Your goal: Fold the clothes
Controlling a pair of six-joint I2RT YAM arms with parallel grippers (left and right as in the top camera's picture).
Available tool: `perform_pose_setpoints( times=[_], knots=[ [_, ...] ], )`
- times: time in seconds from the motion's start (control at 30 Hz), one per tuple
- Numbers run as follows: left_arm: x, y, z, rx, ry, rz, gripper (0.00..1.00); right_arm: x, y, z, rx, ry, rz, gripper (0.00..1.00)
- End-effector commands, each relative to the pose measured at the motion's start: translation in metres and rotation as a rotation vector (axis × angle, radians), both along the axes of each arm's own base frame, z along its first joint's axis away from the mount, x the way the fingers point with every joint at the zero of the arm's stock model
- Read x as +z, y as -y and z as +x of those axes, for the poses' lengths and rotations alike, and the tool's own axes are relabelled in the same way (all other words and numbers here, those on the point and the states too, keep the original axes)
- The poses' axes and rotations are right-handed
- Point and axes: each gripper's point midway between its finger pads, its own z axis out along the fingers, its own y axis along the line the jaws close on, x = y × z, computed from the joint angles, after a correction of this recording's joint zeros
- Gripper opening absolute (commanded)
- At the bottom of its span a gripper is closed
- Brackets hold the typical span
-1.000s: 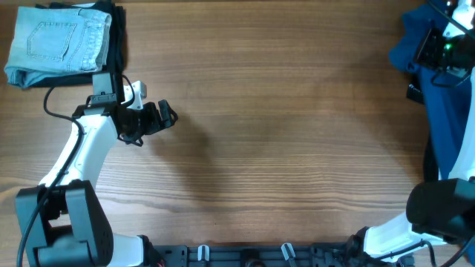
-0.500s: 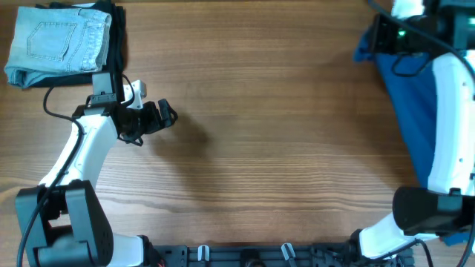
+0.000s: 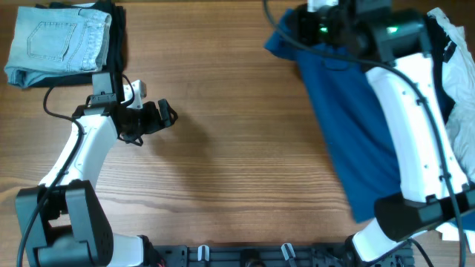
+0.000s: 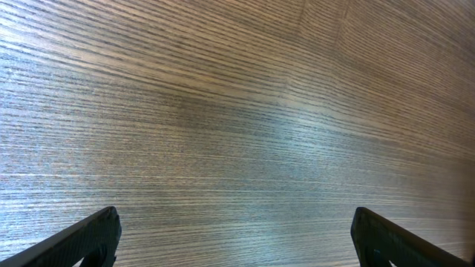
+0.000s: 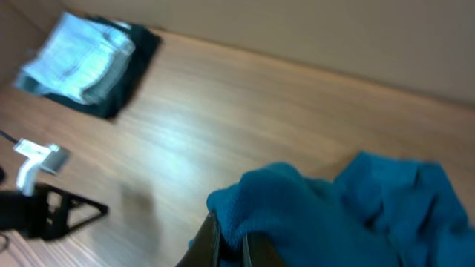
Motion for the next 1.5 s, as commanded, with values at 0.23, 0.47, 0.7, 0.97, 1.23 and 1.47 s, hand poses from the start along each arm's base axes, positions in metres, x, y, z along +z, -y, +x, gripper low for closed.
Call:
perform_pose_setpoints(
  times=[0.23,0.47,0.7,0.97,1.23,1.47],
  knots=[
    [0.017,-0.049,0.009,0.141,0.054,0.007,1.00,-0.070,-0.151,-0.009,0.273,-0.088,0.060,0.04],
    [0.048,-0.138,-0.004,0.399,0.119,0.006,1.00,-0.095,-0.234,-0.075,0.448,-0.156,0.061,0.04],
    [0.052,-0.157,-0.006,0.451,0.146,-0.005,1.00,-0.091,-0.288,-0.143,0.608,-0.167,0.085,0.04],
    [0.052,-0.157,-0.006,0.444,0.153,0.000,1.00,-0.084,-0.265,-0.152,0.602,-0.236,0.074,1.00],
    [0.059,-0.137,0.005,0.311,0.212,-0.017,1.00,-0.068,-0.108,-0.054,0.132,-0.265,-0.024,1.00],
    [0.058,-0.084,0.020,0.135,0.223,0.000,1.00,-0.123,-0.031,0.021,0.054,-0.209,-0.142,1.00]
  ],
)
